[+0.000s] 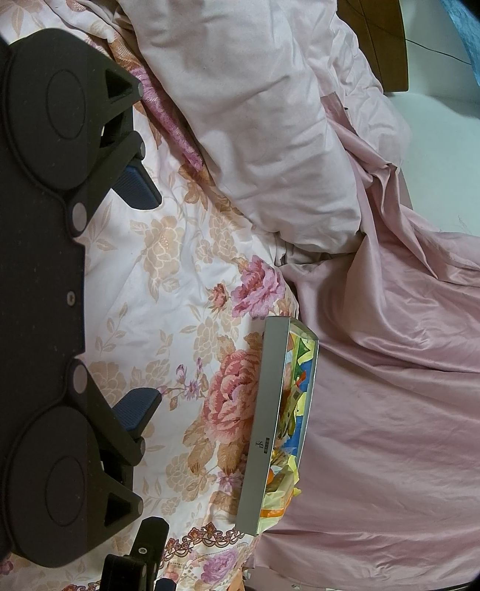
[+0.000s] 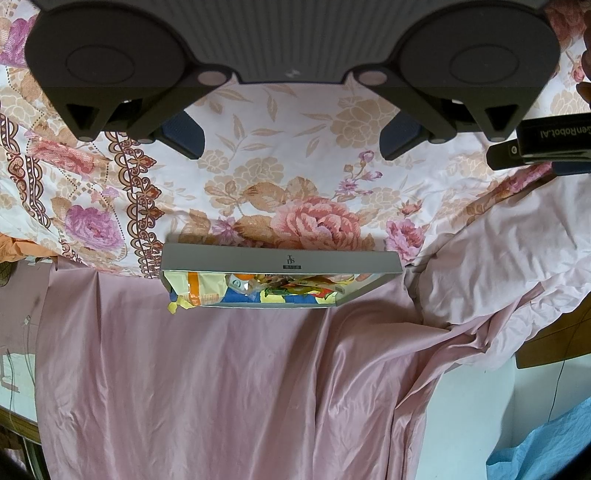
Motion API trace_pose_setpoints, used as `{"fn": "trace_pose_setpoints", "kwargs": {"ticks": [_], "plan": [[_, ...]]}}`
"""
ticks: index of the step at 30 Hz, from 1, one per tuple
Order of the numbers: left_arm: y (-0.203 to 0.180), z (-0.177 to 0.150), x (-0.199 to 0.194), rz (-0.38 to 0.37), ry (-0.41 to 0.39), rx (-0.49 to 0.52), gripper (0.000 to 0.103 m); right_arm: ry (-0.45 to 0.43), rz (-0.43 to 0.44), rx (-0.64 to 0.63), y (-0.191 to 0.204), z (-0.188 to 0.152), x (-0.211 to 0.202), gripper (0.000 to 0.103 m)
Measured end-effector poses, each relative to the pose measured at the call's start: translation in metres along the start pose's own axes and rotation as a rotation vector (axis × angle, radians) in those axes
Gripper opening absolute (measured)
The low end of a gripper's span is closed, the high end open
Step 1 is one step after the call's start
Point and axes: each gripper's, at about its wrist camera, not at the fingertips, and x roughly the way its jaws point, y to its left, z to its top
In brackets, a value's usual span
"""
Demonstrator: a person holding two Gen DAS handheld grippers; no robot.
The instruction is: Organize snacks
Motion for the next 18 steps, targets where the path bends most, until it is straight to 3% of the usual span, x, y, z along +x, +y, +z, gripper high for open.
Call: {"fn": "trace_pose_setpoints", "kwargs": {"ticks": [18], "plan": [[-0.0012,0.0008,-0.0003,0.012,0.022,0.001,0.102,0.001,0.0,-0.001,0.0006,0.0,-0.0002,0.103]]}}
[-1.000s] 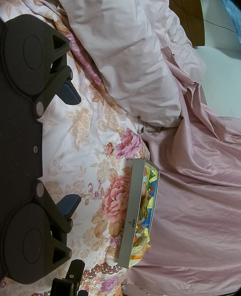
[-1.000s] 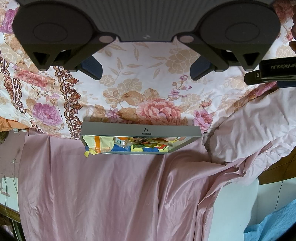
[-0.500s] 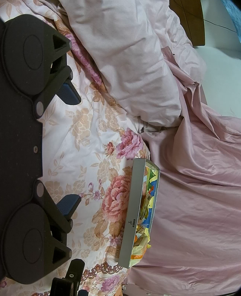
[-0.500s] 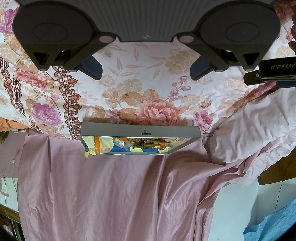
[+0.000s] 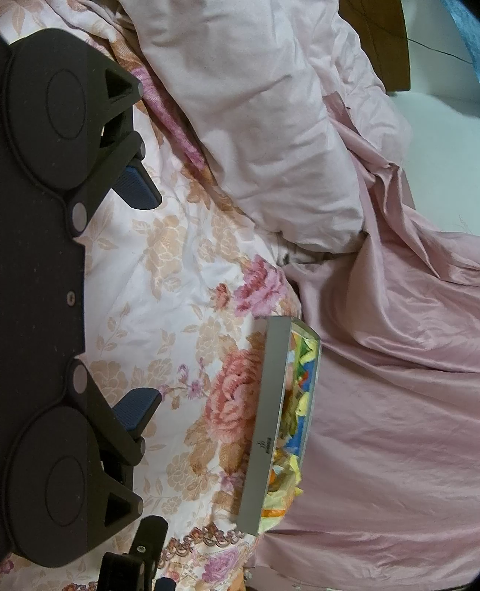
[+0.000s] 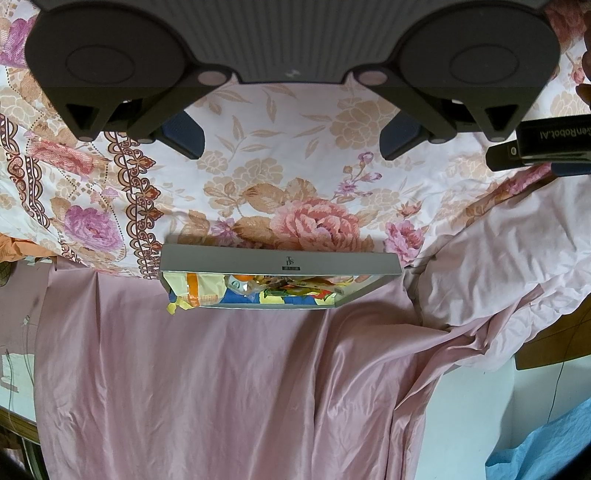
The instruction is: Organize snacks
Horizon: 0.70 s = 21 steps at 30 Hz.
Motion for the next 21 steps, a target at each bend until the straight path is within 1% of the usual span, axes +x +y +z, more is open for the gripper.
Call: {"fn": "trace_pose_setpoints", "kwargs": {"ticks": [1,4,12,21], "plan": [[-0.0021,-0.0004,0.0003,0.012,0.015,0.004,0.102,0.0,0.0,0.0,-0.0001,0.0003,0.0002,0.103],[-0.005,-0.0039,-0.0011,0.035,0.013,0.022,0.102,0.001,-0.001,0.0,0.0003,-0.0001,-0.0001,0.103],[-0.0055,-0.0029,-0.0017,0.016,0.02,0.023,0.102,0.001,-0.001,0.0,0.0006,0.0006,0.0001,0.103],[-0.0064,-0.0025,-0.0009,0.018,0.021,0.027,0.102,0.002,-0.001,-0.006,0.0021,-0.0023,0.0,0.103]]}}
